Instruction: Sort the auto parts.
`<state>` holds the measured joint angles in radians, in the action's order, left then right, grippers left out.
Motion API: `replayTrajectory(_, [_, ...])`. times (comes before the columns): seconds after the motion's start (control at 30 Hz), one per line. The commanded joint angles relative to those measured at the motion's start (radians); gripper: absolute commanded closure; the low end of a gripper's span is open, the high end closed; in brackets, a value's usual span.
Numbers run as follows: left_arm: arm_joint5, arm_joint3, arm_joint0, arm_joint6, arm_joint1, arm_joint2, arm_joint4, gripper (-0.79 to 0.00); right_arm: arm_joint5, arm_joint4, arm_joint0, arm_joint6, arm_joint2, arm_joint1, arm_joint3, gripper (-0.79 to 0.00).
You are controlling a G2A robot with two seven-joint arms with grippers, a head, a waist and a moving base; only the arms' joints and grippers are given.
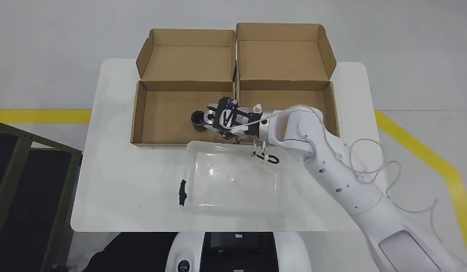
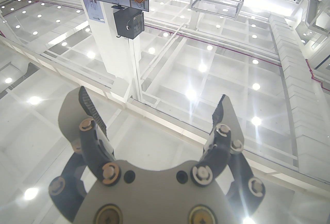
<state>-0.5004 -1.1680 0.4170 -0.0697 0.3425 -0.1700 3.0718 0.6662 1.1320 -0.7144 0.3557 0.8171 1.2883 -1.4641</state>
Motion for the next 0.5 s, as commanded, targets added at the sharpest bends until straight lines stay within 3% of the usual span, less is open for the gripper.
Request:
replayTrajectory(0.0, [0.0, 0.0, 0.0, 0.0, 0.0, 0.0, 0.0, -0.785, -0.007, 0.001, 0.01, 0.008, -0.011, 0.005, 0.017, 0.0])
replayTrajectory(0.47, [0.0, 0.0, 0.0, 0.0, 0.0, 0.0, 0.0, -0.785, -0.04, -0.003, 0.08, 0.054, -0.088, 0.049, 0.155, 0.0])
